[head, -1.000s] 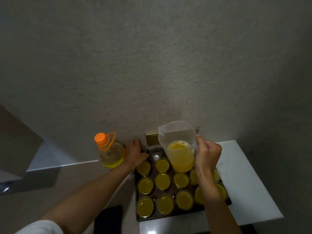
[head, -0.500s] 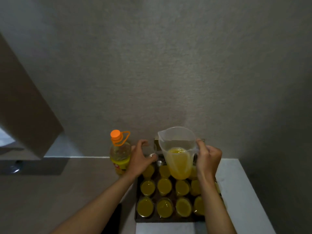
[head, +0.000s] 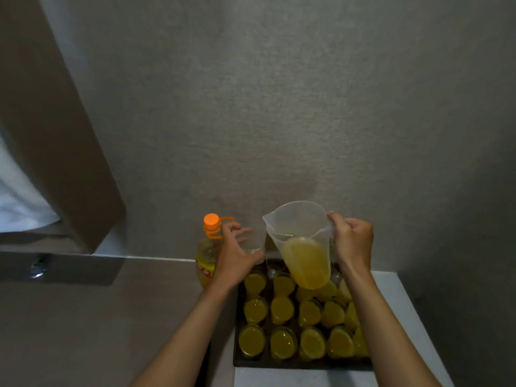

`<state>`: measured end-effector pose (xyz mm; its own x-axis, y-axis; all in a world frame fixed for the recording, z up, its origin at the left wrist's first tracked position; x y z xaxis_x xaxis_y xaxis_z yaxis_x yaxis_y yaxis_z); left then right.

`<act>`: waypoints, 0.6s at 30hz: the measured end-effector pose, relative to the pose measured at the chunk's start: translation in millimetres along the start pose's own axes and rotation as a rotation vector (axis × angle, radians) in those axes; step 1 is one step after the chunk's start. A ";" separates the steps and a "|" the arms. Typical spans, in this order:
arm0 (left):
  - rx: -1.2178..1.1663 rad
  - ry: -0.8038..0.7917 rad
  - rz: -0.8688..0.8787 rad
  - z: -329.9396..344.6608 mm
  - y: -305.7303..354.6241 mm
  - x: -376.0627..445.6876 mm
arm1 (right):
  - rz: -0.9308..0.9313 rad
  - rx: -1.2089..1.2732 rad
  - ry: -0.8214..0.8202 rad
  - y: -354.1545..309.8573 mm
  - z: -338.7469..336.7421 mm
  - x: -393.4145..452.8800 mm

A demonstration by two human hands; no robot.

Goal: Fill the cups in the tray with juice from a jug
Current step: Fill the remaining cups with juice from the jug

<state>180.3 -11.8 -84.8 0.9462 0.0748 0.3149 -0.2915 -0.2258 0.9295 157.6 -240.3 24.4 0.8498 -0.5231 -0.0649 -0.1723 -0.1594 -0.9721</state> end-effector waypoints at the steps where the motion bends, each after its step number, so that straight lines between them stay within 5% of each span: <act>1: -0.026 0.007 -0.010 -0.2 0.4 -0.3 | -0.011 -0.015 -0.002 -4.4 0.2 -0.7; 18: -0.293 0.114 -0.006 -20.7 24.6 -13.2 | -0.081 -0.237 -0.090 -56.9 8.9 -10.7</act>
<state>157.8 1.8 -62.1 0.9309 0.1877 0.3134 -0.3298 0.0632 0.9419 162.7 -218.2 78.4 0.9045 -0.4261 -0.0186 -0.2045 -0.3949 -0.8957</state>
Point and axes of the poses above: each hand's wrist, its own x-axis towards the middle knuckle, its own z-axis out of the palm, y = z × x, the point moved 3 cm from there along x, towards the middle knuckle, and after that the axes turned 15 degrees about z, right-handed, at the moved point
